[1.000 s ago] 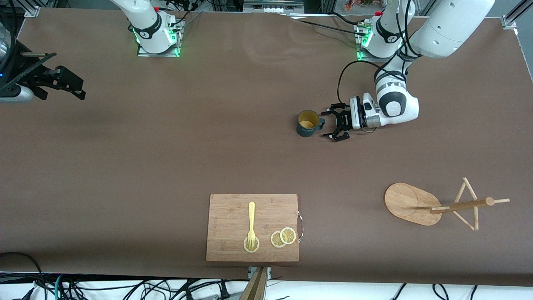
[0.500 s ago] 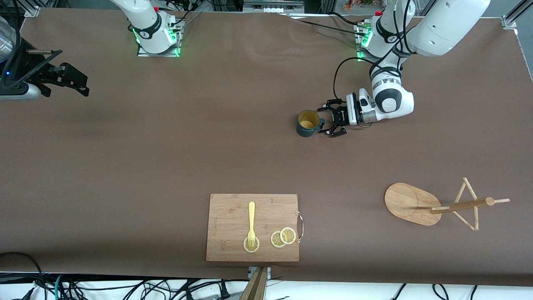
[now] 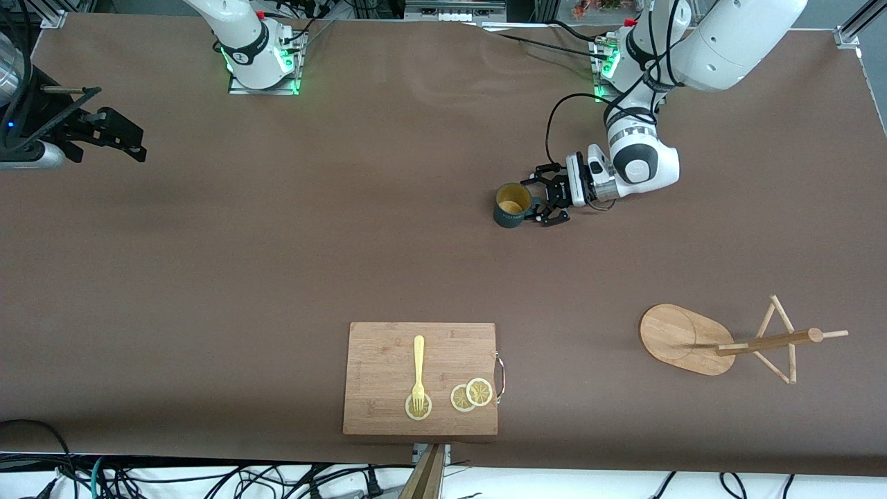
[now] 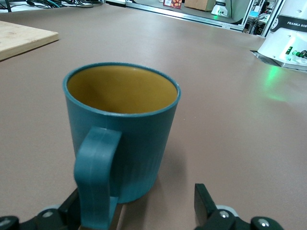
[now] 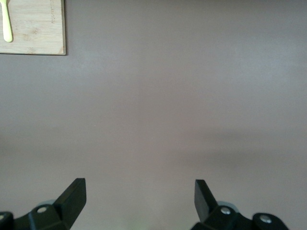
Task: Pass cup and hang on rack
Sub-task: 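Lift the teal mug by its handle with the left gripper toward the rack, then hook the mug handle onto a rack peg with the left gripper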
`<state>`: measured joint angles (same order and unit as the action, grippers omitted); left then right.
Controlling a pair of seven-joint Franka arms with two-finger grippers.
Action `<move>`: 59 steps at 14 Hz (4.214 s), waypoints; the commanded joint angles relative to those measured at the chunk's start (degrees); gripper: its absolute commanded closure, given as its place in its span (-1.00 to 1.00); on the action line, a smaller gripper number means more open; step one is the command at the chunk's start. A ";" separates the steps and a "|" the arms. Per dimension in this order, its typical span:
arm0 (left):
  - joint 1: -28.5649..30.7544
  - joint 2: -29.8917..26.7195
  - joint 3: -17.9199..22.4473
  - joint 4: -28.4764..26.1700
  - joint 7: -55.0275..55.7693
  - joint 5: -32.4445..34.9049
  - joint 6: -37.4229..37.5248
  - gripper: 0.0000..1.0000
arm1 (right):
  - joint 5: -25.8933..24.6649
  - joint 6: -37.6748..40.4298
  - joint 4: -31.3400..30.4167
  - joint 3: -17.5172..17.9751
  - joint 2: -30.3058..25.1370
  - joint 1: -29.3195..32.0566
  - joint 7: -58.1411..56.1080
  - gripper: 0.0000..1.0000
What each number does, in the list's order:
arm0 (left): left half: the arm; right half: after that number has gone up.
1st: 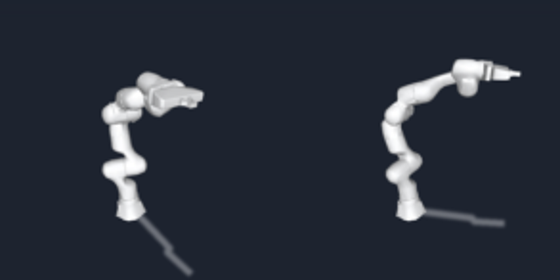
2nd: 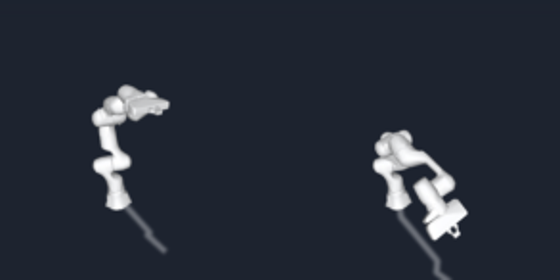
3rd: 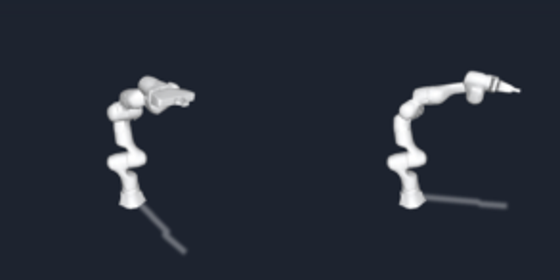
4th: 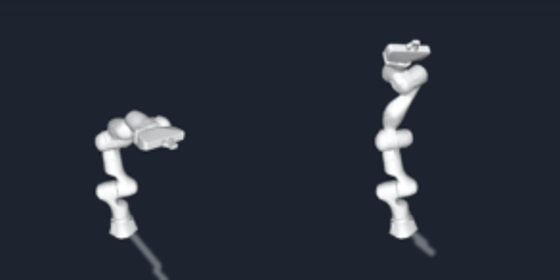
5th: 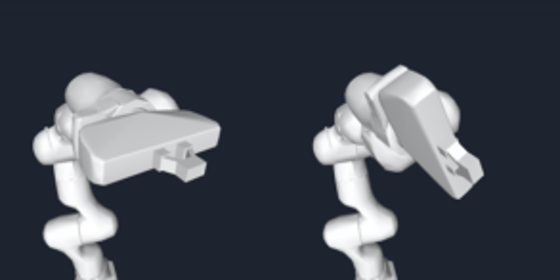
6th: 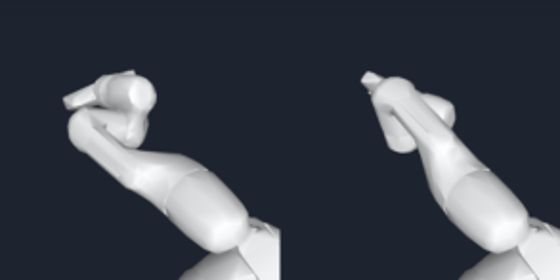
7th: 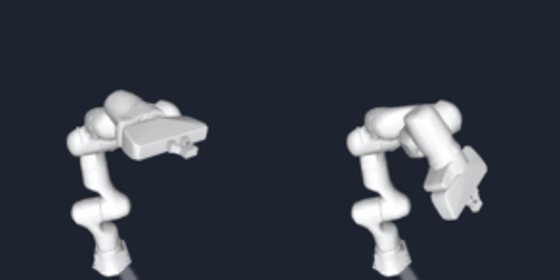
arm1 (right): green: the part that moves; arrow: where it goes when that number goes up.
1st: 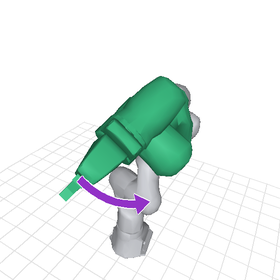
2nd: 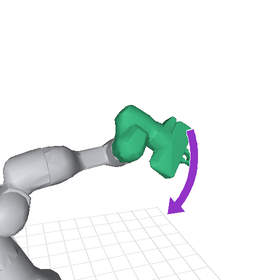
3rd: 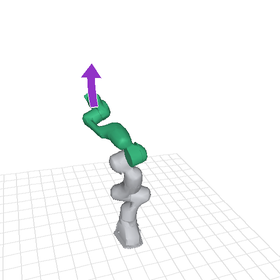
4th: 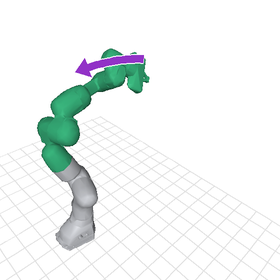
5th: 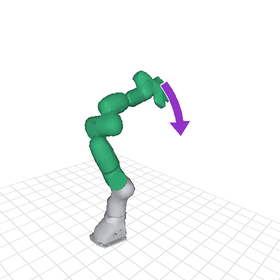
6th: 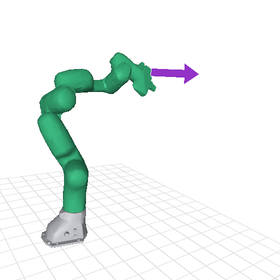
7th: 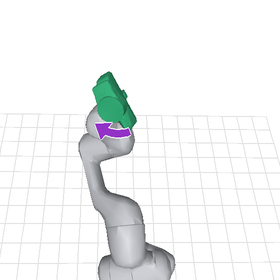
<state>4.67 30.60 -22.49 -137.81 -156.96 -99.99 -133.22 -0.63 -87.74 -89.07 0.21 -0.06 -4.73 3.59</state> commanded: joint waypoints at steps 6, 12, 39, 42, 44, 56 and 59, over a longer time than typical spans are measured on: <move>1.83 -1.86 -0.01 -0.71 -1.37 -2.40 0.07 1.00 | -0.61 1.17 1.27 0.14 0.59 -0.01 -0.78 -1.00; 2.27 -8.35 -0.09 -0.71 24.10 -1.08 0.51 1.00 | -0.61 1.17 1.27 0.14 0.67 -0.01 -0.78 -1.00; 25.73 -10.06 21.09 33.02 139.99 42.00 62.99 1.00 | -0.17 1.17 1.27 0.14 0.67 -0.01 -0.78 -1.00; 27.67 -4.17 21.09 39.18 141.57 39.27 66.07 1.00 | -0.17 1.17 1.27 0.14 0.67 -0.01 -0.78 -1.00; 29.33 -0.65 21.09 42.35 141.58 38.65 67.04 1.00 | -0.17 1.17 1.18 0.14 0.67 -0.01 -0.78 -1.00; 31.19 10.00 21.00 51.67 141.14 32.06 67.22 1.00 | -0.17 1.17 1.27 0.14 0.67 -0.01 -0.78 -1.00; 31.10 9.74 20.65 51.76 141.14 32.06 67.40 1.00 | -0.17 1.17 1.27 0.14 0.67 -0.01 -0.87 -1.00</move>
<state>35.35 39.48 -1.13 -88.00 -16.67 -66.58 -67.20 -0.62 -87.55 -89.05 0.28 0.31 -4.76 3.51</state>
